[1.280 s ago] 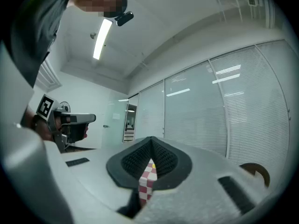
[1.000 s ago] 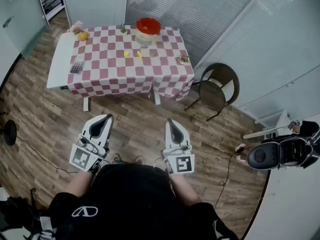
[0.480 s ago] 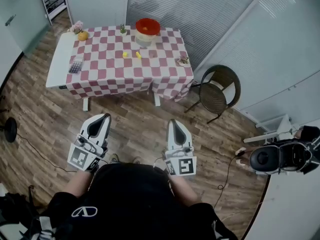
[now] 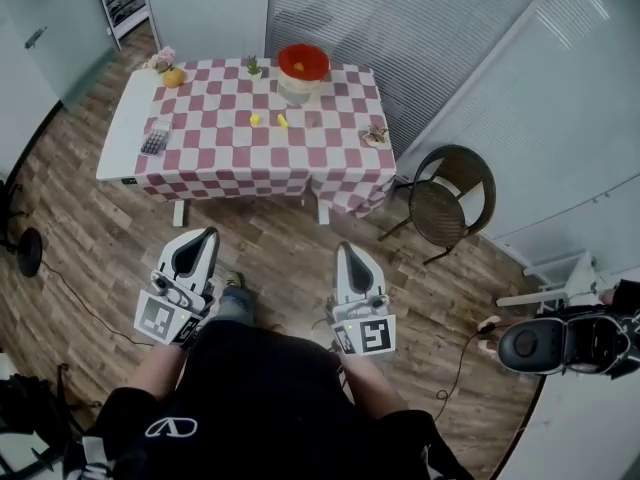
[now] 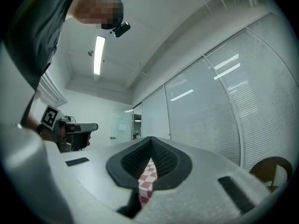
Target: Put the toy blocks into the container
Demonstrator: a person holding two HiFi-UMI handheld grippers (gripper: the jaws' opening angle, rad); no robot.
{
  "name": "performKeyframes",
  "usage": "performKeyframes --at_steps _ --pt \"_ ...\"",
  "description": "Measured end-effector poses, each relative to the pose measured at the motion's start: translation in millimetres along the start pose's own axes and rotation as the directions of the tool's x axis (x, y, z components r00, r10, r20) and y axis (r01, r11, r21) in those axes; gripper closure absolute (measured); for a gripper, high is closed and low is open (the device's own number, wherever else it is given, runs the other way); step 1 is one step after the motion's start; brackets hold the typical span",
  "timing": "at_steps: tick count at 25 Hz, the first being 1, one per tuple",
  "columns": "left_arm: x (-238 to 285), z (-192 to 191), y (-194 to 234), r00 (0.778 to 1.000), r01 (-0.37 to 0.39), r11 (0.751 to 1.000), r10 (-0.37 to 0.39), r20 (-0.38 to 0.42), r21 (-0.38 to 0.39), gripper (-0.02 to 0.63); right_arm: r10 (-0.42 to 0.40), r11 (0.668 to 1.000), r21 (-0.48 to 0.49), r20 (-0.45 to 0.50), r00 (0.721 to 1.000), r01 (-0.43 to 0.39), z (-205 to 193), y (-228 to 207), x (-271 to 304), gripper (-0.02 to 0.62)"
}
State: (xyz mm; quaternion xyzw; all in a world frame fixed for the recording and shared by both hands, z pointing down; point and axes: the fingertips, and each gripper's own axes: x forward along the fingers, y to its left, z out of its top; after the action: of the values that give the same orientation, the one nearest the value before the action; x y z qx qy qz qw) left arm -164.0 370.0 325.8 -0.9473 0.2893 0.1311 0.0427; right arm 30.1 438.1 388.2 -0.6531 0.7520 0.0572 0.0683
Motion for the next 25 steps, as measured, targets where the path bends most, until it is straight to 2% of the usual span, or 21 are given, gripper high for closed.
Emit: performKeyframes --at_steps 6,13,18,25 --pt "43 -23 39 1.0 0.0 1.0 0.0 0.014 -0.008 0.6 0.0 1.0 -0.024 -0.002 1.0 0.0 -21 -24 49 0.597" --pt "125 -50 125 0.999 0.032 0.999 -0.031 0.034 -0.023 0.6 -0.047 0.998 -0.047 -0.011 0.999 0.047 -43 -60 145 0.597" --pt "178 -95 193 0.995 0.083 0.996 -0.084 -0.062 -0.024 0.6 -0.079 0.995 -0.07 -0.029 0.996 0.076 -53 -86 224 0.597" --pt "259 -117 279 0.989 0.137 0.99 -0.139 -0.057 -0.045 0.6 -0.128 0.988 -0.093 -0.028 0.991 0.125 -67 -118 329 0.597"
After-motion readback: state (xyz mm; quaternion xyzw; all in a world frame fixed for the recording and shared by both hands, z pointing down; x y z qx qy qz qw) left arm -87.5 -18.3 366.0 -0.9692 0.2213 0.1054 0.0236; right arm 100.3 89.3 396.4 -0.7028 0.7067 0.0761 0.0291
